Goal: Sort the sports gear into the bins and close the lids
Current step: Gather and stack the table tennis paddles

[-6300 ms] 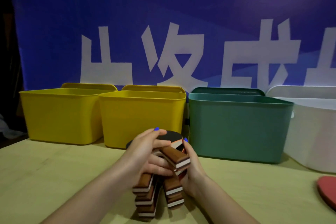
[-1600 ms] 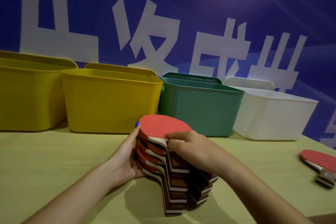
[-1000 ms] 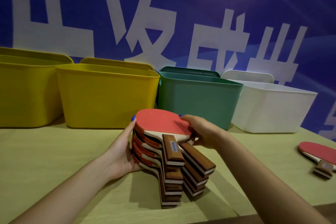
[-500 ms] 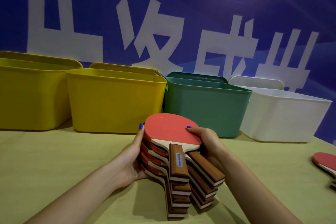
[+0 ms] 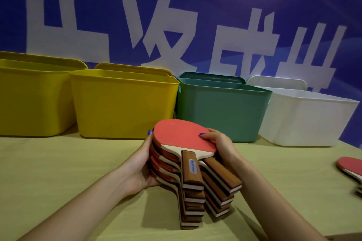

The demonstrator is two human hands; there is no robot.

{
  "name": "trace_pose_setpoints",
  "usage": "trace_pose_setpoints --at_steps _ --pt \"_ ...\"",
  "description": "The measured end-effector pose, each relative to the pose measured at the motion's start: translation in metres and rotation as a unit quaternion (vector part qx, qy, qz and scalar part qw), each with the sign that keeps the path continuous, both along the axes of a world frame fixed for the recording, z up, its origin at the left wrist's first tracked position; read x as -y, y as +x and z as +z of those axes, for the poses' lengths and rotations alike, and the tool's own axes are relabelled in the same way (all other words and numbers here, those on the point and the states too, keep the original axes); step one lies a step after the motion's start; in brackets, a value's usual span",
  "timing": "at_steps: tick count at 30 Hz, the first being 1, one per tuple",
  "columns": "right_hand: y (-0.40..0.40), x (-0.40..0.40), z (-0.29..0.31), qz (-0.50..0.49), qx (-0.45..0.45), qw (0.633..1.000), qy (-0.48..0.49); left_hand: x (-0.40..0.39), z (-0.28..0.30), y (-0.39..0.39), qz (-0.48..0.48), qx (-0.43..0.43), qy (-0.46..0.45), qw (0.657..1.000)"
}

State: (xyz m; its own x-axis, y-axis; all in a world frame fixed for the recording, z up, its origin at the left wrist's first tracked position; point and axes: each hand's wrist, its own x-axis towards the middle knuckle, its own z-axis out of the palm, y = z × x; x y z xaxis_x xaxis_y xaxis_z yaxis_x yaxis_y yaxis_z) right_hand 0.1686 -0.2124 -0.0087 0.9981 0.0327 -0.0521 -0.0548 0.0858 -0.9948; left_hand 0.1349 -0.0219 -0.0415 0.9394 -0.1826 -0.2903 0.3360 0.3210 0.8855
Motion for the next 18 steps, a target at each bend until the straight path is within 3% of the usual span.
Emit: trace_pose_setpoints --at_steps 18 --pt "0.013 -0.005 -0.009 -0.005 0.036 0.999 0.020 0.004 0.005 -0.006 0.015 0.014 -0.008 1.000"
